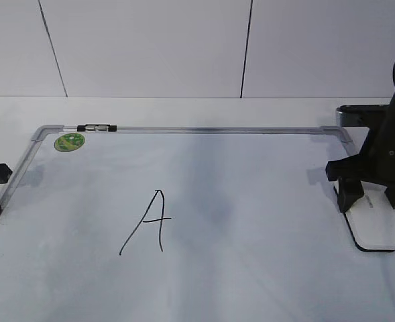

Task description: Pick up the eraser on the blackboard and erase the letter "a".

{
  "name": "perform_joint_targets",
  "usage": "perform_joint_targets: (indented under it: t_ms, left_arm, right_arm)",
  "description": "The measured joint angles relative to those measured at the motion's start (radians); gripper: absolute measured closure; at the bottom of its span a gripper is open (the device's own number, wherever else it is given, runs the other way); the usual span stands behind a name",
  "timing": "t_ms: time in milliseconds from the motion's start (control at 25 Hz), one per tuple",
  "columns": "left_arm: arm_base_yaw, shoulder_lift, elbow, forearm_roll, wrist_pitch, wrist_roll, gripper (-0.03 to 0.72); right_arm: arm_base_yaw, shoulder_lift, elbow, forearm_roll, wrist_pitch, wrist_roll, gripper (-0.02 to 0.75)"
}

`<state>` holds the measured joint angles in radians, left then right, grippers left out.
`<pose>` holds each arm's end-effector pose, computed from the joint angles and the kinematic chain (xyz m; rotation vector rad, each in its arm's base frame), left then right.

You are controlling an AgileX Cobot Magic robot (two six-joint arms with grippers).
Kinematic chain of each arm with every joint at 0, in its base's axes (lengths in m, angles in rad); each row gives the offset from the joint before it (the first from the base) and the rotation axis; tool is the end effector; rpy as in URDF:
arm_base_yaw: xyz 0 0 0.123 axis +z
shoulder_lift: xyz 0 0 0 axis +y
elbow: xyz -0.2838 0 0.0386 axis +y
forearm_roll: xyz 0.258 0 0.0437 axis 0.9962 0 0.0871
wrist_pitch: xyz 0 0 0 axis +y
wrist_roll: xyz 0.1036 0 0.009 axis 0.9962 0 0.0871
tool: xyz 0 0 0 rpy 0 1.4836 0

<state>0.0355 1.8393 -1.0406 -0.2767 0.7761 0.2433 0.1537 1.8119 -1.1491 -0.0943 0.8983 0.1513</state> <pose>0.3347 -0.0080 0.1305 0.0268 3.0184 -0.2852 0.3428 0.0454 0.1619 -0.0873 3.0316 -0.0925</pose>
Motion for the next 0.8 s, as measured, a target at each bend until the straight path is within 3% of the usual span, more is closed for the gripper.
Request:
perform_joint_targets:
  t_ms: [160,400,800]
  left_arm:
    - [0.000,0.000,0.000,0.000,0.000,0.000,0.670]
    - [0.000,0.000,0.000,0.000,0.000,0.000,0.670]
    - [0.000,0.000,0.000,0.000,0.000,0.000,0.670]
  right_arm:
    - [0.000,0.010,0.000,-0.004,0.000,-0.006,0.171]
    - [0.000,0.023,0.000,-0.006,-0.004,-0.018,0.092]
    - [-0.001,-0.016,-0.059,-0.013,0.046,-0.020,0.087]
